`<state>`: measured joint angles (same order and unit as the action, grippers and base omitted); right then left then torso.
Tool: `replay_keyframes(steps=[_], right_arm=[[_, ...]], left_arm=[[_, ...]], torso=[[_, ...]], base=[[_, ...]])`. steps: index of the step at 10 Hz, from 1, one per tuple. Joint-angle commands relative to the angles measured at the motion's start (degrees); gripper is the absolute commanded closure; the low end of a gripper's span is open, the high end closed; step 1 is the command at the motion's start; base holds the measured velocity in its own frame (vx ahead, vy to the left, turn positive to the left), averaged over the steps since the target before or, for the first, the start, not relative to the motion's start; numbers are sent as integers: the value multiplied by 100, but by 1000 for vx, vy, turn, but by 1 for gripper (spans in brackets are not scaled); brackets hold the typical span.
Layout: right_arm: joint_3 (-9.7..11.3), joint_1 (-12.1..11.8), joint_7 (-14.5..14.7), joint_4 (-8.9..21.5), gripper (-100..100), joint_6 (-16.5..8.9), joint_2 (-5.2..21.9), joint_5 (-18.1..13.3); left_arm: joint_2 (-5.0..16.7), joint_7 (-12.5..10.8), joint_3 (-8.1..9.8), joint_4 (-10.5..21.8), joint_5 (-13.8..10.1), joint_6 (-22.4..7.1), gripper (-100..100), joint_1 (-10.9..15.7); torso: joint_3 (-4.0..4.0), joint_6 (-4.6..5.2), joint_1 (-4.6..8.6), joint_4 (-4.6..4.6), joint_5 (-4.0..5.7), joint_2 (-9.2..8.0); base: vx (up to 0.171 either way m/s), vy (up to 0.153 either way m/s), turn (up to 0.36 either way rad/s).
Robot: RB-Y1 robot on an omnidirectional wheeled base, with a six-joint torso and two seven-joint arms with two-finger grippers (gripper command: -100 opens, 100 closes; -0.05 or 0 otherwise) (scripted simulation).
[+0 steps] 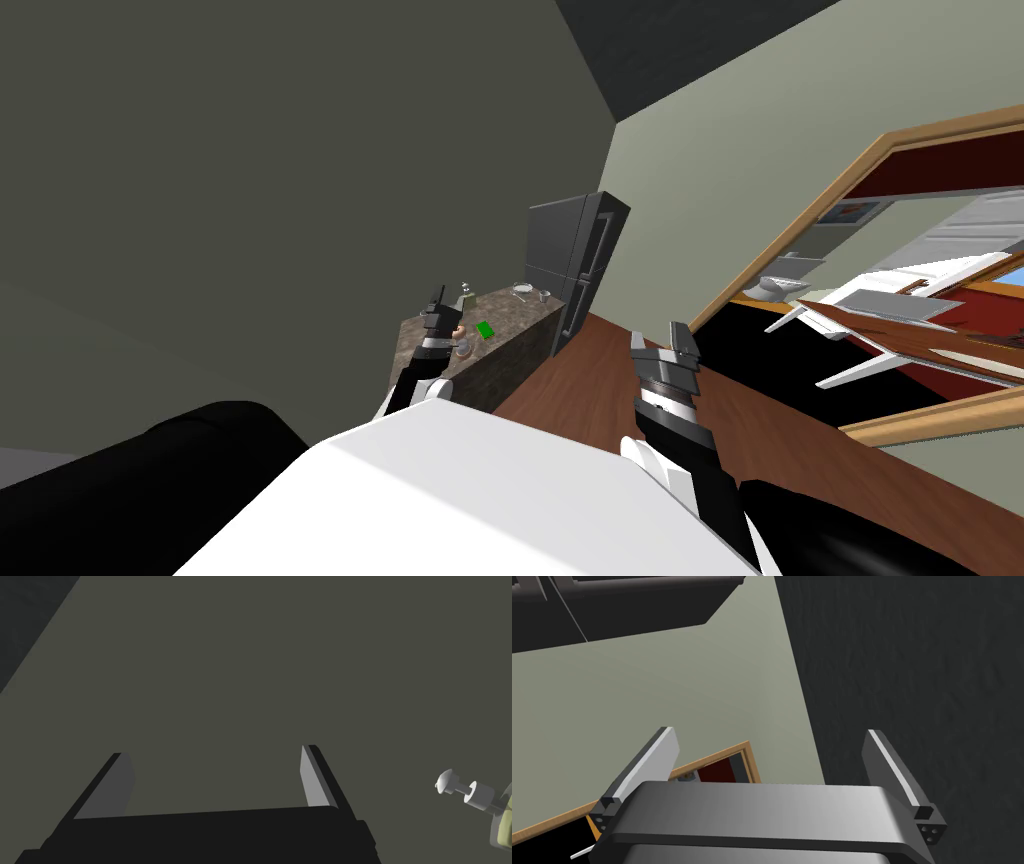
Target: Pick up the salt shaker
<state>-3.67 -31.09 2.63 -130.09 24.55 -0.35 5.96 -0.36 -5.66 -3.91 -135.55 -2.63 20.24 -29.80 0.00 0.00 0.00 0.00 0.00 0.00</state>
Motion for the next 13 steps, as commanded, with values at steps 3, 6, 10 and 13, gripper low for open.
replay_keyframes(steps=[3,6,10,13], right_arm=[[1,1,0,0,0,0,-1,0],[1,1,0,0,0,0,-1,0],[1,1,0,0,0,0,0,0],[1,1,0,0,0,0,0,0]], left_arm=[[382,-289,175,431,-210,-268,-100,372],[632,-647,401,923,-446,-582,-100,847],[766,-937,582,1436,-620,-832,-100,1305],[867,-1257,782,1872,-791,-1105,-100,1738]], torso=[[-13,0,27,-5,5,-24],[-22,0,30,-8,7,-38],[-13,1,13,-5,3,-21],[-14,1,13,-6,3,-24]], base=[[-72,-72,90],[-107,-77,131],[-69,-37,55],[-80,-29,83]])
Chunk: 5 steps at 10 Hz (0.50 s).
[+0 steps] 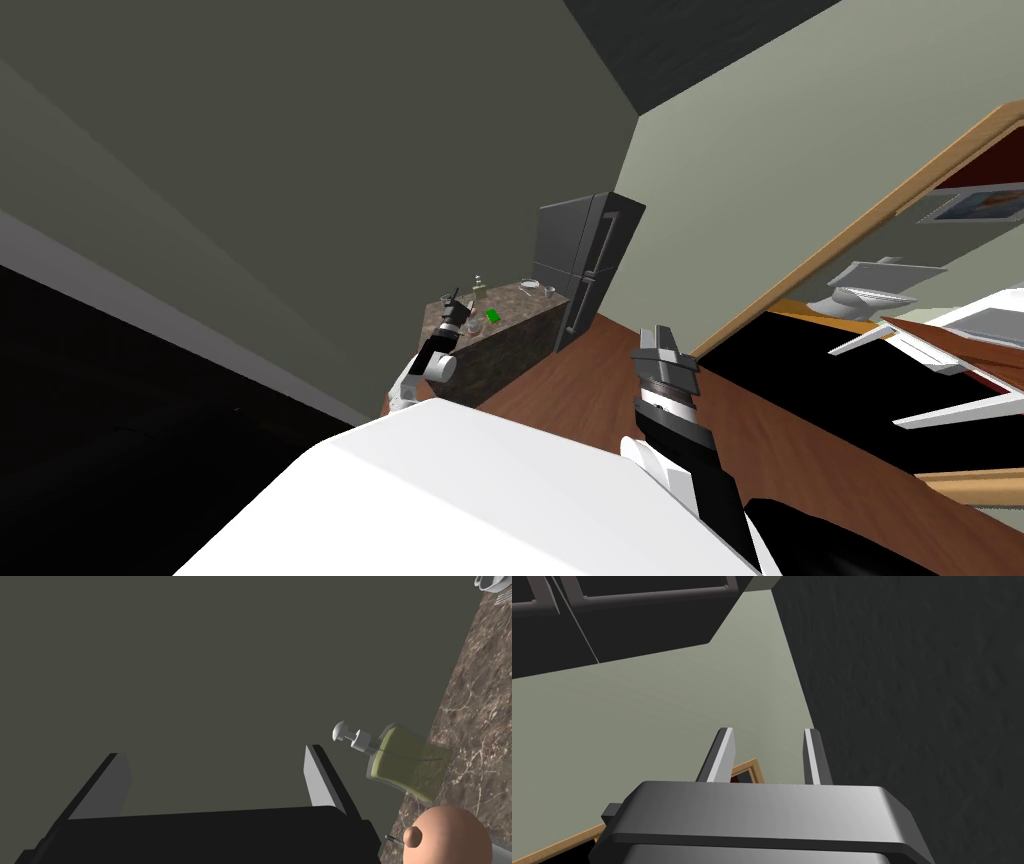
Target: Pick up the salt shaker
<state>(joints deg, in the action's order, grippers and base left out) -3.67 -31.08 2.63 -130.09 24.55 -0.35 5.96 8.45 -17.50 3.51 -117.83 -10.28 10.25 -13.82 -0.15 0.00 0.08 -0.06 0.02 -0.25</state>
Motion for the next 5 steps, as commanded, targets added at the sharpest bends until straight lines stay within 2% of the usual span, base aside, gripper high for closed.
replay_keyframes(steps=[1,2,3,4,5], right_arm=[[0,0,0,0,0,0,0,0],[0,0,0,0,0,0,0,0],[0,0,0,0,0,0,0,0],[0,0,0,0,0,0,0,0],[0,0,0,0,0,0,0,0]], left_arm=[[-14,-73,40,223,-26,-106,-100,197],[25,-241,145,404,-108,-248,-100,365],[25,-241,145,520,-108,-248,-100,459],[57,-414,253,727,-187,-394,-100,657],[57,-414,253,831,-187,-394,-100,731]], torso=[[0,0,0,0,0,0],[3,1,0,1,0,6],[2,0,4,1,1,4],[3,1,3,1,1,6],[2,0,0,1,0,3]], base=[[-58,-13,43],[-70,-26,86],[-63,-21,42],[-74,-15,67],[-59,-4,42]])
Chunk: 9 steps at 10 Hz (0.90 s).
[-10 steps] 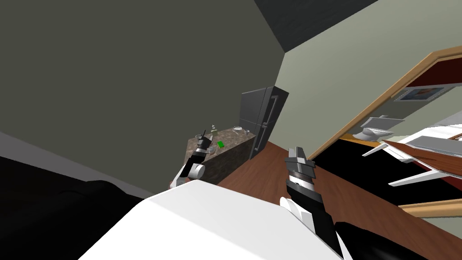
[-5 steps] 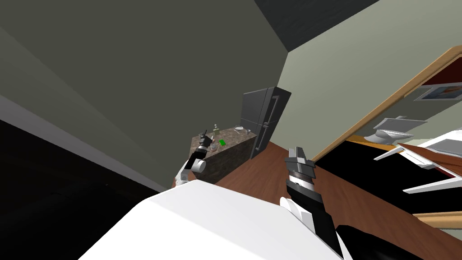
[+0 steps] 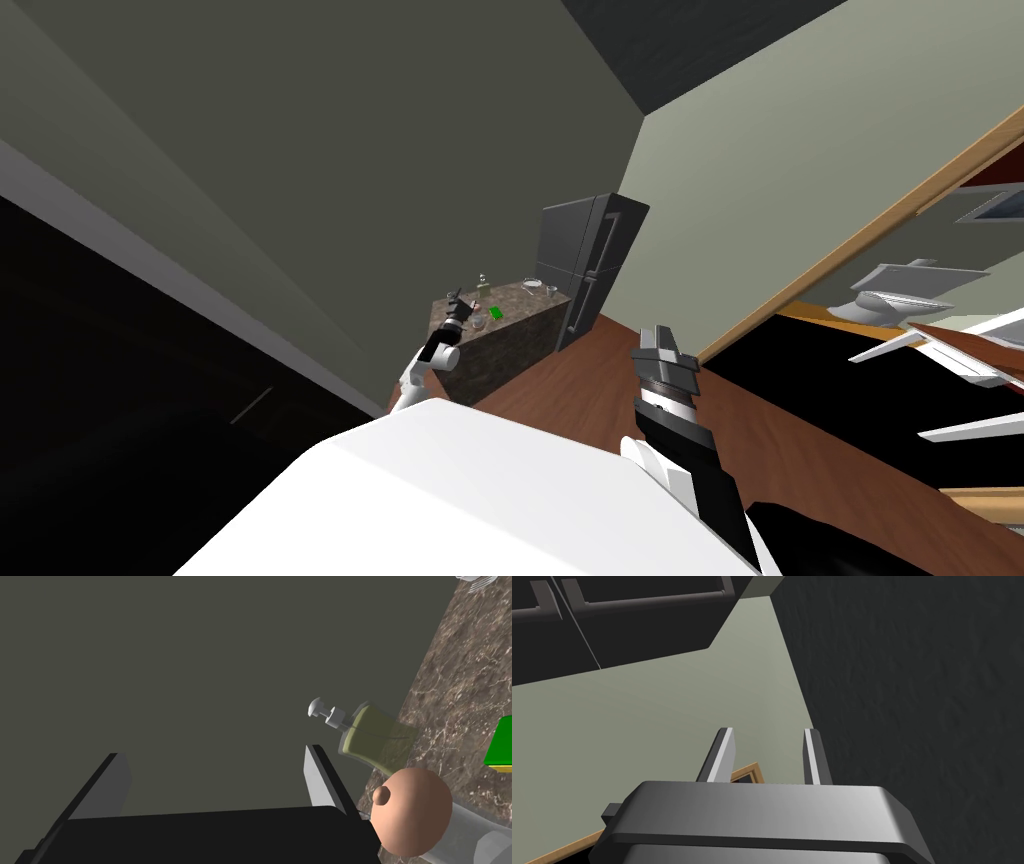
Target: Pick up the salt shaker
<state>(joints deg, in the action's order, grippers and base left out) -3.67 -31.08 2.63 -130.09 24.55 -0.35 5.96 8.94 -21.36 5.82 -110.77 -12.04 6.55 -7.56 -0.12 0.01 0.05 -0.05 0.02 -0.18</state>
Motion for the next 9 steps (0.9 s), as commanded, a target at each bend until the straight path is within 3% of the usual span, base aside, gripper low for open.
replay_keyframes(steps=[1,2,5,6,9], right_arm=[[0,0,0,0,0,0,0,0],[0,0,0,0,0,0,0,0],[0,0,0,0,0,0,0,0],[0,0,0,0,0,0,0,0],[0,0,0,0,0,0,0,0]], left_arm=[[36,-204,131,286,-87,-173,-100,286],[36,-204,131,450,-87,-173,-100,387],[77,-566,355,984,-230,-477,-100,910],[77,-566,355,1136,-230,-477,-100,973],[100,-935,581,1639,-360,-789,-100,1500]], torso=[[0,0,0,0,0,0],[-3,-1,-1,-1,0,-6],[1,0,-1,0,-1,1],[-1,0,0,0,0,-2],[-1,0,-3,0,-1,-2]], base=[[-85,-2,64],[-67,-6,32],[-66,-4,45],[-63,-3,28],[-73,1,37]])
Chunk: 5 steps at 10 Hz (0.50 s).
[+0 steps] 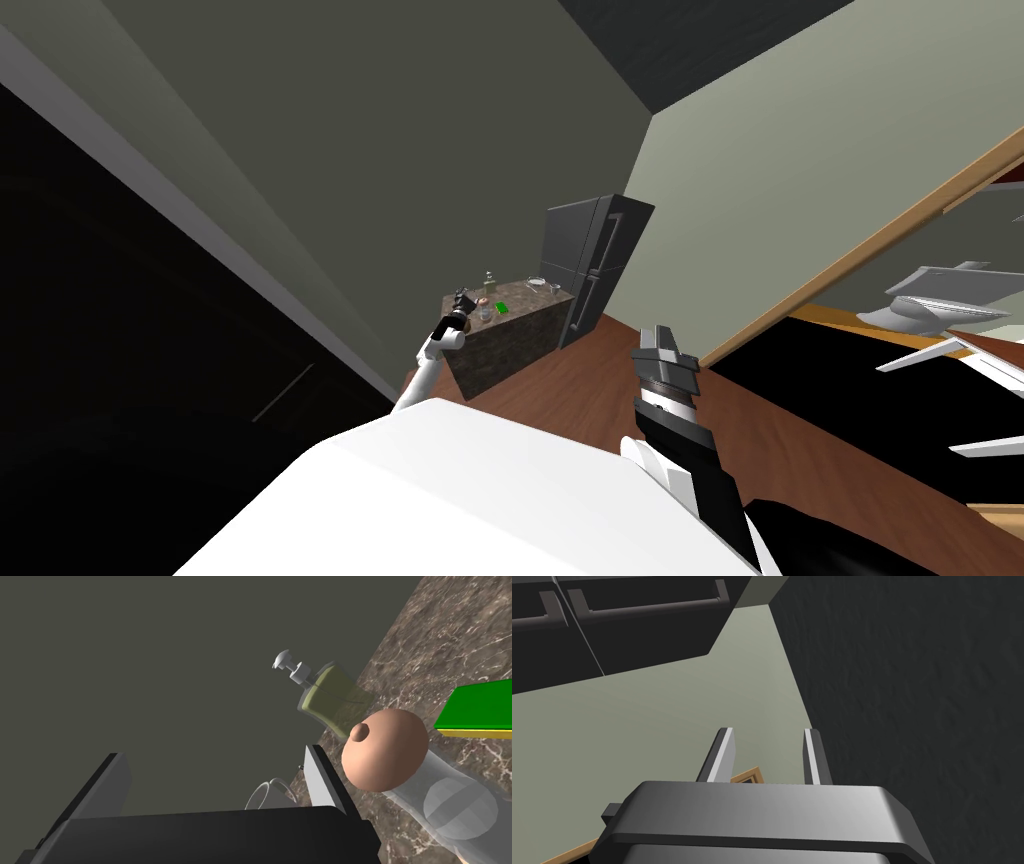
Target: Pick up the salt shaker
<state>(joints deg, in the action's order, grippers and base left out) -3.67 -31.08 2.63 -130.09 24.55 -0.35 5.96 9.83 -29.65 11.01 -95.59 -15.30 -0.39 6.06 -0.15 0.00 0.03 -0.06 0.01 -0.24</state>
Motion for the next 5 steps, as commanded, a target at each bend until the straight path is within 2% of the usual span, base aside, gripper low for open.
replay_keyframes(steps=[1,2,3,4,5], right_arm=[[0,0,0,0,0,0,0,0],[0,0,0,0,0,0,0,0],[0,0,0,0,0,0,0,0],[0,0,0,0,0,0,0,0],[0,0,0,0,0,0,0,0]], left_arm=[[11,-107,62,286,-33,-95,-100,218],[14,-293,175,483,-94,-254,-100,426],[14,-293,175,703,-94,-254,-100,524],[11,-479,288,887,-153,-414,-100,732],[11,-479,288,1096,-153,-414,-100,829]], torso=[[0,0,0,0,0,0],[1,1,0,0,0,4],[0,0,3,0,1,-1],[0,0,2,0,1,2],[0,0,-2,0,0,1]], base=[[-68,3,22],[-84,-9,30],[-73,-1,20],[-76,10,31],[-61,4,12]])
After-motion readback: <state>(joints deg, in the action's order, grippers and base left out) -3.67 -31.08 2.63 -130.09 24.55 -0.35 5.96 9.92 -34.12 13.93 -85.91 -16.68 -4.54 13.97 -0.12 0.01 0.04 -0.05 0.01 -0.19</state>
